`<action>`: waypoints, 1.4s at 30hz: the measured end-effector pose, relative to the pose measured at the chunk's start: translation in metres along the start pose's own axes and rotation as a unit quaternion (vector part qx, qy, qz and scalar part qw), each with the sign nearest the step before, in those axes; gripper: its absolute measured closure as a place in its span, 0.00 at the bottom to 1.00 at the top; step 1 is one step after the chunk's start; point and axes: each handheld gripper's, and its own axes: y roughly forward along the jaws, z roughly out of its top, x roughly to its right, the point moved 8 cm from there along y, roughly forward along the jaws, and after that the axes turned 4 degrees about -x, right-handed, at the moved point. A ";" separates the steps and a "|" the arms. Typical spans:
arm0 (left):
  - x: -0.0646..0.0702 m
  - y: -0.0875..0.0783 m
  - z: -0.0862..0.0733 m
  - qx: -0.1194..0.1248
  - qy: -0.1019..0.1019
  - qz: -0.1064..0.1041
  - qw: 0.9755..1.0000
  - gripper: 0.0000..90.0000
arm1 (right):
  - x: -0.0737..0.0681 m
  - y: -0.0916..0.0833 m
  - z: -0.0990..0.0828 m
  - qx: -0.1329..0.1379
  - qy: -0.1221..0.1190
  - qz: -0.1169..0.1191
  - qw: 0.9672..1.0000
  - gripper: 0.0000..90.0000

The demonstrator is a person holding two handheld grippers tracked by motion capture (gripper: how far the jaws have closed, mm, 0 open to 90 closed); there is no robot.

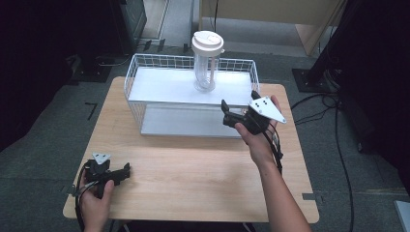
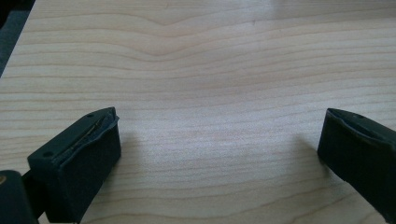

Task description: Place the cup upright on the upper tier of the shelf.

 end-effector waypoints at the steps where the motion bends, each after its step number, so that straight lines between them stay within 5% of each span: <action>1: 0.000 0.000 0.000 0.000 -0.001 0.000 1.000 0.00 | 0.000 0.000 0.000 0.000 0.000 0.000 1.000 0.00; 22: 0.000 0.000 0.000 -0.002 0.000 0.000 1.000 0.00 | 0.048 -0.051 -0.088 -0.060 -0.001 -0.048 0.997 0.00; 42: 0.000 0.000 0.000 -0.001 0.000 0.000 1.000 0.00 | 0.099 -0.102 -0.158 -0.129 0.014 -0.095 0.987 0.00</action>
